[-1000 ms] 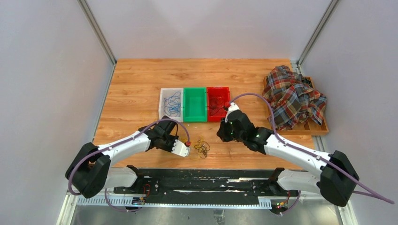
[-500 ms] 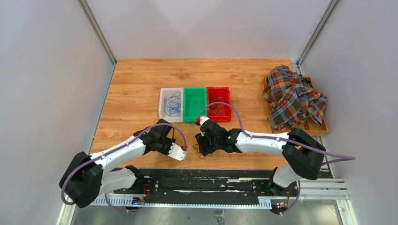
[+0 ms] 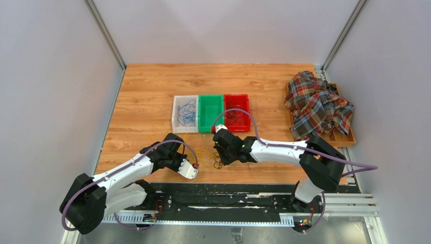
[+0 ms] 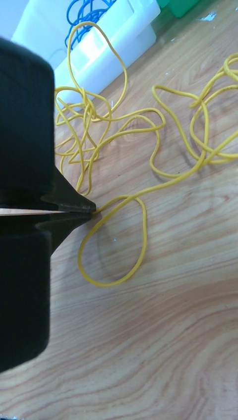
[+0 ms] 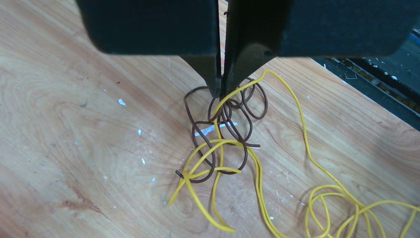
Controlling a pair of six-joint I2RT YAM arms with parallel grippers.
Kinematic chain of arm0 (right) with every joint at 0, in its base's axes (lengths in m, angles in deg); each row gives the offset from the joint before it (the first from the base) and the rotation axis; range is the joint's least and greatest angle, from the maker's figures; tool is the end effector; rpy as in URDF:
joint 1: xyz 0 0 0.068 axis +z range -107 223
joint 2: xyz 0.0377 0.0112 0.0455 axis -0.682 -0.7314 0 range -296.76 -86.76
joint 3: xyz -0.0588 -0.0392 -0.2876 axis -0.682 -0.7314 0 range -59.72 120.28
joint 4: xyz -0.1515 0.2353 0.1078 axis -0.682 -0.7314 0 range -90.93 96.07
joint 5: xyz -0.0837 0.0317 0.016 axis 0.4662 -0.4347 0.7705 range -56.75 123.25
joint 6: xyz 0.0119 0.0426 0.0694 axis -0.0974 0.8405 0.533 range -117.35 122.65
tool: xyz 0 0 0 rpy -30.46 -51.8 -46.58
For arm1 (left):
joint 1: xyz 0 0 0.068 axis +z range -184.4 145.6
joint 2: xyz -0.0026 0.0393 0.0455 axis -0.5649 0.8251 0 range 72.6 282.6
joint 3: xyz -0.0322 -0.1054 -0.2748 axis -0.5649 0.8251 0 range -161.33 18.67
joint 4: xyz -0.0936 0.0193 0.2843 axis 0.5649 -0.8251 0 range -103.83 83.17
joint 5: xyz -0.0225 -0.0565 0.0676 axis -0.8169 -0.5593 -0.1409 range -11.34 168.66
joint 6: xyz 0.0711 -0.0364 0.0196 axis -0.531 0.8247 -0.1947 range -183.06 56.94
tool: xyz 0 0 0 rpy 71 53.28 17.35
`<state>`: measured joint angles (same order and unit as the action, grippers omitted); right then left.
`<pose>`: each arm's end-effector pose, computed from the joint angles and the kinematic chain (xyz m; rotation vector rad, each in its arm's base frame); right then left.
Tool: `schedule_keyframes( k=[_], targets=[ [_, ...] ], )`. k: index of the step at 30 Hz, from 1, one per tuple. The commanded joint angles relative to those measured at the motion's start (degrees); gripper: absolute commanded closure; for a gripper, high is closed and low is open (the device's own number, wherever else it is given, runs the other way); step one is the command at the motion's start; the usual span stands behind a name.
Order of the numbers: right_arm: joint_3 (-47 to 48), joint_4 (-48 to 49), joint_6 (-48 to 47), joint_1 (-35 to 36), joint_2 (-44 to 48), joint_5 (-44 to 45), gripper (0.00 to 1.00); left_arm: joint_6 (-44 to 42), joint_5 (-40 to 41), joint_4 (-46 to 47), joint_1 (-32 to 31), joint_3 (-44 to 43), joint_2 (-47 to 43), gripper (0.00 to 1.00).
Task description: Untangle the cables
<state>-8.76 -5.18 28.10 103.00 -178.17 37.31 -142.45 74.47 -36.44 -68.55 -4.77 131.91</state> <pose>0.1911 0.3209 0.1475 -0.7281 2.4469 0.5348 0.1626 -0.1167 0.1100 2.2835 1.4702 0.1354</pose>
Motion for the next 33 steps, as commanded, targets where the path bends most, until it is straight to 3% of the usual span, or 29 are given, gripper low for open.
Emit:
schedule_keyframes(
  k=[1, 9, 17, 21, 24, 26, 28, 29, 33],
  targets=[
    [1.32, -4.59, -0.79, 0.23, 3.2, 4.04, 0.99, -4.46, 1.24, -0.69, 0.66, 2.09, -1.15, 0.99],
    [-4.36, -10.32, -4.68, -4.24, 17.93, 1.59, 0.99, -12.21, 2.59, 0.2, 0.84, 7.15, -3.15, 0.99],
    [-2.96, -22.45, -11.47, -13.19, 31.06, -0.88, 0.99, -13.45, 2.83, -1.32, 1.49, 8.56, -3.52, 0.99],
    [-0.97, -27.47, -14.58, -16.19, 35.54, -1.9, 0.99, -11.47, 2.18, -1.51, 2.09, 7.64, -2.94, 0.99],
    [0.04, -28.35, -14.98, -17.15, 36.13, -6.29, 0.99, -4.62, -2.89, -4.45, 3.32, 1.62, -3.52, 0.99],
    [0.1, -26.12, -14.15, -17.14, 34.6, -10.35, 0.99, 0.12, -8.77, -10.29, 4.42, -5.25, -4.05, 0.91],
    [0.31, -23.03, -12.87, -17.18, 31.71, -14.1, 0.99, 2.7, -14.35, -17.59, 4.79, -12.16, -4.52, 0.75],
    [0.99, -21.82, -12.51, -17.17, 29.93, -16.05, 0.99, 2.76, -16.97, -21.2, 5.15, -15.13, -5.01, 0.73],
    [5.24, -21.02, -11.98, -17.08, 23.91, -20.32, 0.99, 5.43, -23.09, -27.76, 5.83, -22.0, -7.56, 0.52]
  ],
)
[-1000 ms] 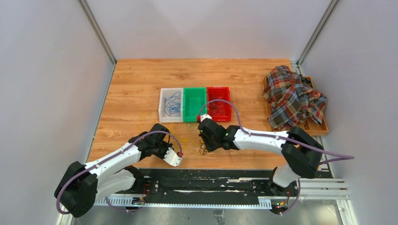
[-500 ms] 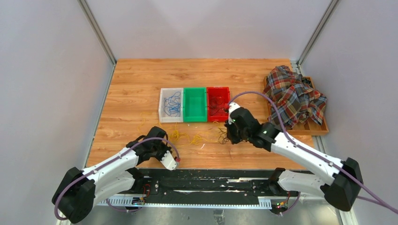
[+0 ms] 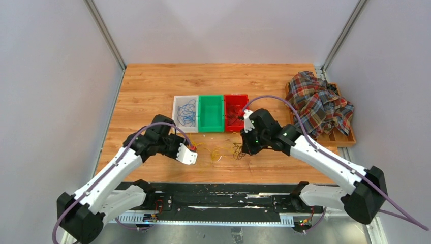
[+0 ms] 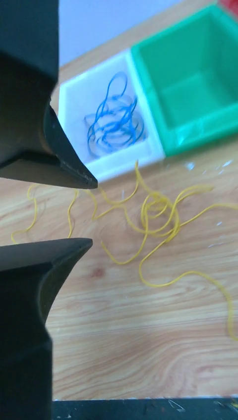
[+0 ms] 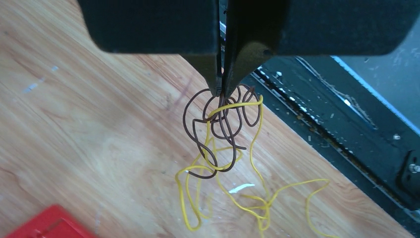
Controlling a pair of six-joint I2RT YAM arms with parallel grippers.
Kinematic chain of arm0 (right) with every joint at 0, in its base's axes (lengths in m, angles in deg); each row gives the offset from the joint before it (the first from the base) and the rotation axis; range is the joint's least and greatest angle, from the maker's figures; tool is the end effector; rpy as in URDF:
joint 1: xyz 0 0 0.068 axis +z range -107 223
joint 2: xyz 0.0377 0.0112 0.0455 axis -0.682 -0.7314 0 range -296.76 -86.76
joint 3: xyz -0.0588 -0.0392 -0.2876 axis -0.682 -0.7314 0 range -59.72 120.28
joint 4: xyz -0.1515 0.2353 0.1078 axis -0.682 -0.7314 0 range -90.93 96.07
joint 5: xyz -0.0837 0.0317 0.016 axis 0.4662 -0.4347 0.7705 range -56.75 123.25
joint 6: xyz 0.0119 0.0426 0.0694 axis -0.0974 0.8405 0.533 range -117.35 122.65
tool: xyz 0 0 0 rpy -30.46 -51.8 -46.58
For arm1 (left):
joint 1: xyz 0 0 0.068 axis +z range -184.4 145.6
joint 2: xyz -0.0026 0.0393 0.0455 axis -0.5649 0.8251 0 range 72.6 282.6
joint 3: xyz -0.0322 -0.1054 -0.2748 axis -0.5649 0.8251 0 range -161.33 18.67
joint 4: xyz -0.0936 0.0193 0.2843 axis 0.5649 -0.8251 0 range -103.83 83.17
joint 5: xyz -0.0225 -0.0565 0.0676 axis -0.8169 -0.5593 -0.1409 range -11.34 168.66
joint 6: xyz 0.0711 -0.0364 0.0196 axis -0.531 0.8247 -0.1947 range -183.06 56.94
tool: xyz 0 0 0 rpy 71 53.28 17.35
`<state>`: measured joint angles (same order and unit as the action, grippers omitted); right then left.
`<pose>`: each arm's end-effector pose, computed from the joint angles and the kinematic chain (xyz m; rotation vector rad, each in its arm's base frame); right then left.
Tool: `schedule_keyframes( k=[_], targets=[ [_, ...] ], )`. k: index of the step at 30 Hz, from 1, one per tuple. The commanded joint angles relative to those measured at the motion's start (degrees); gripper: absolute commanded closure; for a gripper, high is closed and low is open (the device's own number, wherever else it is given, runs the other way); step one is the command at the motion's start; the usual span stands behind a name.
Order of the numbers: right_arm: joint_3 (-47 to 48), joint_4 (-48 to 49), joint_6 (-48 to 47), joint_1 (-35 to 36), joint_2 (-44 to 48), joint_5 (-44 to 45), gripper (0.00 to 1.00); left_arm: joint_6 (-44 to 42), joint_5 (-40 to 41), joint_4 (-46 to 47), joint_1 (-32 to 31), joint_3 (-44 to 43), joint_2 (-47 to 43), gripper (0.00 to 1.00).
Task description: Untangle the cables
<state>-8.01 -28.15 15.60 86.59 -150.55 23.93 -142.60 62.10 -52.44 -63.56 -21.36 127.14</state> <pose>0.1981 0.2046 0.2661 -0.7295 2.3579 0.6455 0.1784 -0.1229 0.2109 2.1303 1.4062 -0.0461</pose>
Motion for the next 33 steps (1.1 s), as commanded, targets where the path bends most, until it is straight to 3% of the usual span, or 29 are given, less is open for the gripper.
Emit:
schedule_keyframes(
  k=[1, 4, 6, 9, 11, 14, 21, 25, 29, 33],
  targets=[
    [5.37, 2.11, 0.83, -0.69, -5.06, -7.25, 0.99, 7.36, -12.97, -11.96, 0.85, -6.58, -3.38, 0.47],
    [6.82, 3.88, 2.46, -0.49, -6.78, -8.0, 0.99, 12.79, -21.93, -10.89, 0.78, -9.19, -3.0, 0.36],
    [7.31, 5.79, 4.29, -0.43, -7.55, -8.06, 0.99, 21.77, -25.81, -5.67, 0.05, -9.87, -1.11, 0.3],
    [8.34, 7.7, 6.66, -0.1, -8.46, -7.54, 0.99, 31.11, -24.55, 5.62, -4.12, -7.57, 1.03, 0.27],
    [8.5, 8.2, 7.73, 0.16, -8.63, -6.69, 0.99, 34.87, -18.58, 14.98, -9.86, -3.28, 0.96, 0.26],
    [7.42, 9.31, 8.44, 0.22, -7.89, -6.53, 0.99, 35.96, -12.13, 25.04, -15.24, -0.39, 4.0, 0.26],
    [4.06, 11.59, 9.61, 0.33, -5.44, -7.64, 0.99, 35.38, -2.66, 43.45, -17.64, 1.48, 14.94, 0.32],
    [3.24, 12.04, 9.83, 0.26, -4.28, -8.07, 0.99, 33.01, -3.39, 44.98, -18.21, 1.93, 18.13, 0.32],
    [2.54, 11.88, 9.54, 0.2, -3.23, -8.56, 0.99, 31.21, -0.79, 45.68, -18.82, 2.25, 21.24, 0.42],
    [0.94, 10.99, 8.7, -0.29, -1.59, -8.02, 0.99, 29.47, 1.85, 44.7, -18.67, 3.03, 20.88, 0.68]
  ],
)
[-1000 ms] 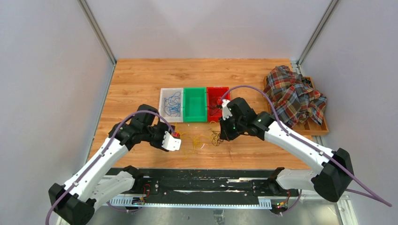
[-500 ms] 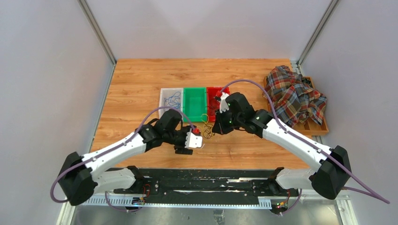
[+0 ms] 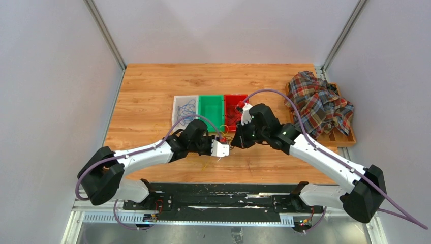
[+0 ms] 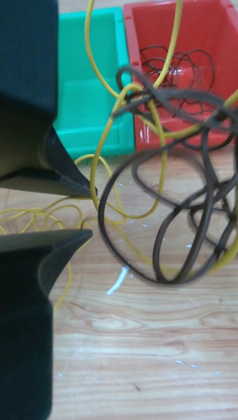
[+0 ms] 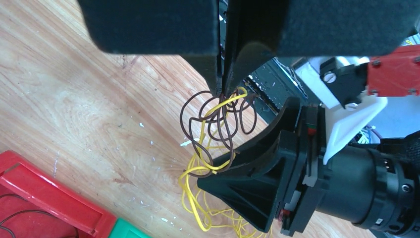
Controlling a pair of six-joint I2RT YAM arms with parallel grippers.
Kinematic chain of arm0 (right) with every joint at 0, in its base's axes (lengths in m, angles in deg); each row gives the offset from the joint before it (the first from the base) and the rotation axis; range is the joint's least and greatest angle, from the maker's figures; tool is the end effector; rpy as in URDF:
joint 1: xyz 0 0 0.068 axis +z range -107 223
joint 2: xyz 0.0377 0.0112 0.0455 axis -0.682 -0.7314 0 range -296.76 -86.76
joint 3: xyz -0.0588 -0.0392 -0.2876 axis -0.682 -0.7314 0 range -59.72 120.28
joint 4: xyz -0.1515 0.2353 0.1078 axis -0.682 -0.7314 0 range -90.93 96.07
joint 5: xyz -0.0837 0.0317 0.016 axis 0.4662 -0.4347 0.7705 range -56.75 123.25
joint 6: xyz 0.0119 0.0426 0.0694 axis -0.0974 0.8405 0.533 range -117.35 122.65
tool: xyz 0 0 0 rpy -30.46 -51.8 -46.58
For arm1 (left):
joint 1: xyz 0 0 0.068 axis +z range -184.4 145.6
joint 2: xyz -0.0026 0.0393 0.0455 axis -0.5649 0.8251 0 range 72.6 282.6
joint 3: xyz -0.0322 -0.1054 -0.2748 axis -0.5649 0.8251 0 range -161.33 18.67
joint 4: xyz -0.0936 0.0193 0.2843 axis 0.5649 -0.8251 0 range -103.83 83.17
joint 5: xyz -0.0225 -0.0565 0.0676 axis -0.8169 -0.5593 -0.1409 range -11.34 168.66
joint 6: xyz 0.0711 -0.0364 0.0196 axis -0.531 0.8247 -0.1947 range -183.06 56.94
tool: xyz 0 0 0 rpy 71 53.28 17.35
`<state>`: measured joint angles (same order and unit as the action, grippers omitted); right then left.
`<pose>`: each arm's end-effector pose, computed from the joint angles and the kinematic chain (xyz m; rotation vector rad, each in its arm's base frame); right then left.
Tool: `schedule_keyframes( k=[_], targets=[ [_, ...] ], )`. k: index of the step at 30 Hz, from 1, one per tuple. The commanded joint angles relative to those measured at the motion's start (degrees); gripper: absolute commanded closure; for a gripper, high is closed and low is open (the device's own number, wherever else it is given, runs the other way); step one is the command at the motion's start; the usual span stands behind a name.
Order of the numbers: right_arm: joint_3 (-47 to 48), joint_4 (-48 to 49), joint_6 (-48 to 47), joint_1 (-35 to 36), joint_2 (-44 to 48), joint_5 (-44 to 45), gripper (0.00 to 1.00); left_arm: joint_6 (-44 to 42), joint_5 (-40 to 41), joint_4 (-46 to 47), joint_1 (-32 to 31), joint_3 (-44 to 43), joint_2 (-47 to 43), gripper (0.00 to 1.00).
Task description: Untangle the cables
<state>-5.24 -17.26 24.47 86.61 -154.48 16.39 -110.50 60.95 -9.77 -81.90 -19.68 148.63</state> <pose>0.2152 0.2337 0.2880 -0.6141 2.2665 0.9288 0.2010 -0.2516 0.1732 1.7731 1.4071 -0.3522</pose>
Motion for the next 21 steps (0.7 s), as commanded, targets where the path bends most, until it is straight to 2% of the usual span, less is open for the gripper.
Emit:
schedule_keyframes(
  k=[1, 3, 4, 8, 12, 21],
  targets=[
    [-2.37, -0.15, -0.46, -0.66, 2.85, -0.46, 0.99, -3.81, 2.56, 0.83, -0.08, 1.64, -1.46, 0.79],
    [-4.05, -0.69, -1.51, -1.75, 4.21, -0.1, 0.99, -6.51, 1.03, -1.93, 0.94, 2.6, -3.83, 0.98],
    [-5.13, -0.94, -1.89, -2.57, 4.84, 0.17, 0.99, -7.81, 0.25, -3.54, 1.71, 3.17, -5.36, 0.99],
    [-7.6, -3.33, -3.95, -6.94, 6.53, 0.61, 0.99, -13.38, -2.68, -12.62, 5.37, 5.42, -12.04, 0.99],
    [-7.19, -7.92, -7.26, -8.12, 6.23, 2.09, 0.99, -17.56, -1.93, -18.48, 8.04, 9.45, -19.04, 0.99],
    [-3.42, -16.9, -11.1, -8.95, 6.47, 12.6, 0.99, -27.57, 0.4, -31.6, 12.74, 15.3, -30.55, 0.99]
  ],
)
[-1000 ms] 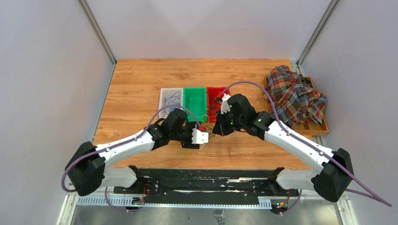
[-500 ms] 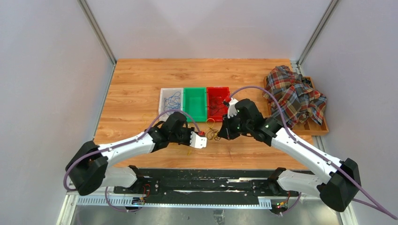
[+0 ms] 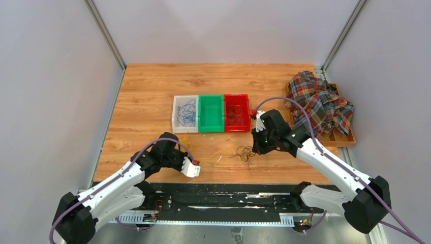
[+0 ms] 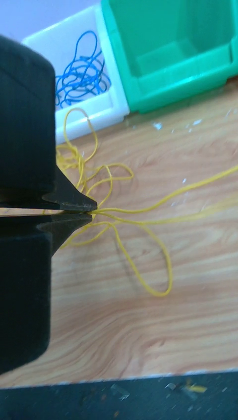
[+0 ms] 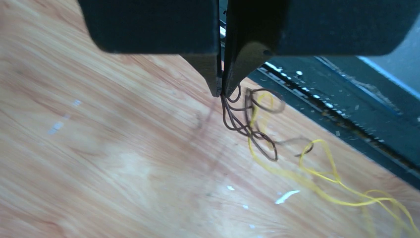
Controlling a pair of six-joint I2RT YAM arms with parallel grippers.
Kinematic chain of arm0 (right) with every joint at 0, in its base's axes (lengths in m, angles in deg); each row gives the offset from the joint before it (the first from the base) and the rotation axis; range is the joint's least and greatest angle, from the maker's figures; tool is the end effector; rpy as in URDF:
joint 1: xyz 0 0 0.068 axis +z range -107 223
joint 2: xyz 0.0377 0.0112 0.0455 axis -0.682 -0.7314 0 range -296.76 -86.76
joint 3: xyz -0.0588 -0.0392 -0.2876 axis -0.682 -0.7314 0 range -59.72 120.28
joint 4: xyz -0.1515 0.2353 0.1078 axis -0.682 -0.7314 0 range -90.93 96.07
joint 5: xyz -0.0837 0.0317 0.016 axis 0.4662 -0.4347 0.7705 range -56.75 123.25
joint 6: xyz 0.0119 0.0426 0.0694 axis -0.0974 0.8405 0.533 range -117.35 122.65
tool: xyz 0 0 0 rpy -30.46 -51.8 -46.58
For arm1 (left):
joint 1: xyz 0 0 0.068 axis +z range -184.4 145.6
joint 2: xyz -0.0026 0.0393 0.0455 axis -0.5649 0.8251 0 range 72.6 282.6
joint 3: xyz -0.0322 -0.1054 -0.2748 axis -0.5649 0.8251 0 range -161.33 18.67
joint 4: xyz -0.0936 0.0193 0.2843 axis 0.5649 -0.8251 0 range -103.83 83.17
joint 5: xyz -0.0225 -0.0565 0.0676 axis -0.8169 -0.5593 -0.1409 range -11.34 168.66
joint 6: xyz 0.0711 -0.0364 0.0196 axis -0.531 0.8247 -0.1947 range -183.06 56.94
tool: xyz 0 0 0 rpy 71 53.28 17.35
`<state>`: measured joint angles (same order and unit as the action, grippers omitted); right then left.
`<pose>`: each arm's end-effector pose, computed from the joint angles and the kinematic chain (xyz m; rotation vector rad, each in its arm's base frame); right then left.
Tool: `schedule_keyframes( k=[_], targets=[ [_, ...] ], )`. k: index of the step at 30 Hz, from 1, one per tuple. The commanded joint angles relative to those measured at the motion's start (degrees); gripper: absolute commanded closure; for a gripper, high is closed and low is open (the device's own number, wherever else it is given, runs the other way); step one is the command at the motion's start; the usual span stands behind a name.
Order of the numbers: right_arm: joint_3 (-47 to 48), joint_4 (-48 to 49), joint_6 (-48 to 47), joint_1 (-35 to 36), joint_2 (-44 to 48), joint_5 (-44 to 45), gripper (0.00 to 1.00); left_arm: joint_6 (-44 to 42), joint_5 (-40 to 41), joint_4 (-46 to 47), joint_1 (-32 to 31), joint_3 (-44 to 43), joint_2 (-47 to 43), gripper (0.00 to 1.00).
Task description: Untangle the cables
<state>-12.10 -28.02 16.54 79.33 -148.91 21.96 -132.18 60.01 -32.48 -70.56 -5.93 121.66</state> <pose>0.2110 0.1726 0.2462 -0.5773 2.4313 0.6236 0.1538 -0.1408 0.1585 1.9814 1.3341 -0.1299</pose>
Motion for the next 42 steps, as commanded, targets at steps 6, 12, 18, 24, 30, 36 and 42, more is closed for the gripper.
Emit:
schedule_keyframes(
  k=[6, 12, 18, 24, 30, 36, 42],
  targets=[
    [6.78, -10.12, -5.43, -7.48, 3.02, 10.6, 0.99, -11.69, 3.57, -14.45, 2.41, 4.49, -8.49, 0.99],
    [10.74, -9.65, -3.99, -16.56, 4.28, 11.79, 0.99, -15.6, 3.53, -17.23, 2.41, 5.25, -11.13, 0.99],
    [12.0, -5.93, -2.24, -23.61, 5.71, 8.3, 0.99, -18.48, 3.38, -18.32, 2.5, 6.56, -13.67, 0.99],
    [12.59, 2.29, 1.43, -23.74, 1.05, -3.29, 0.99, -18.62, -2.71, -17.41, 2.5, 1.72, -14.31, 0.99],
    [14.92, 10.88, 4.39, -22.66, -4.1, -6.51, 0.97, -14.9, -5.92, -17.13, 2.5, -4.62, -12.42, 0.99],
    [21.23, 13.63, 3.95, -17.39, -14.14, -3.11, 0.98, -9.06, -10.27, -18.12, 2.5, -8.44, -13.21, 0.99],
    [27.27, 16.42, 2.65, -15.82, -23.45, -1.59, 0.98, -8.22, -11.17, -19.42, 2.5, -9.96, -13.29, 0.99]
  ],
)
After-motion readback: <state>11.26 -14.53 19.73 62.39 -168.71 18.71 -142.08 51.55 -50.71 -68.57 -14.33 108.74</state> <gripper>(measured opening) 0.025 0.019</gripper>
